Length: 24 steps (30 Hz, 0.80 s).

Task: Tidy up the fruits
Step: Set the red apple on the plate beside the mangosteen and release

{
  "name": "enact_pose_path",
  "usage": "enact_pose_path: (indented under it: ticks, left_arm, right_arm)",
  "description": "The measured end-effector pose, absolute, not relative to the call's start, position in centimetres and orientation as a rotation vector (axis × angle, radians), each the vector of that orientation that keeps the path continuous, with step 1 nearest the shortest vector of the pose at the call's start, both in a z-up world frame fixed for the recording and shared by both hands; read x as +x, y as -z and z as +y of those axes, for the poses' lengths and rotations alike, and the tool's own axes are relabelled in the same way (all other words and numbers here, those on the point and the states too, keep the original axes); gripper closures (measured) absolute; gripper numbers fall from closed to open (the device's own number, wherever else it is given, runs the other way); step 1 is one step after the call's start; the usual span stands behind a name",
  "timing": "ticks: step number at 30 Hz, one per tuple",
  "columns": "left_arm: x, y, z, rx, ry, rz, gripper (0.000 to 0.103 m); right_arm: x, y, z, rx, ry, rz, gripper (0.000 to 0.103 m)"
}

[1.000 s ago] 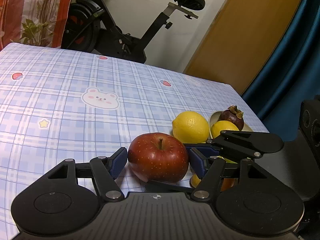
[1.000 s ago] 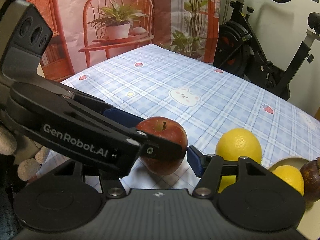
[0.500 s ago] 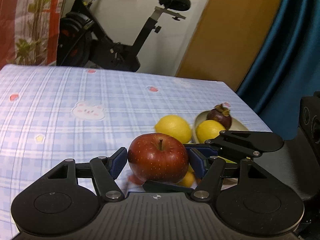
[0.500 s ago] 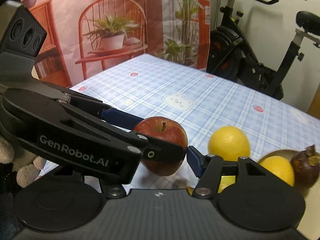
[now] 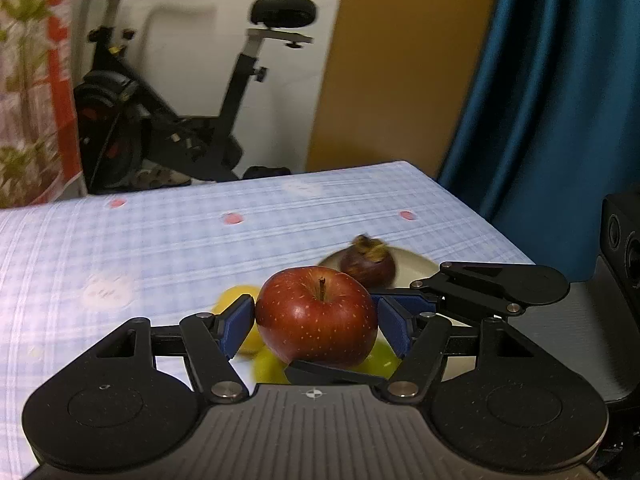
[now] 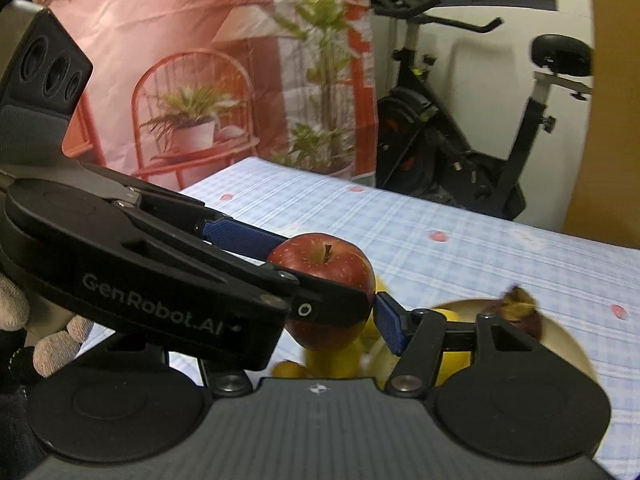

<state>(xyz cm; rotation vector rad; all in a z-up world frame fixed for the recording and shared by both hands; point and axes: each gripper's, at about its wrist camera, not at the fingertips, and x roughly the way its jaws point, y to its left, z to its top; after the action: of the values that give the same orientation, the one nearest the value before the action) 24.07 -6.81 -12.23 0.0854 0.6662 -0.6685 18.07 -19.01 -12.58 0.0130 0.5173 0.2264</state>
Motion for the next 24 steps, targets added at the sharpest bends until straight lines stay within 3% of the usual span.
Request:
enact_pose_path:
  ticks: [24]
  left_arm:
    - [26.3, 15.5, -21.3, 0.229, 0.777, 0.746, 0.032]
  right_arm:
    - [14.5, 15.1, -32.7, 0.063, -0.040, 0.530, 0.042]
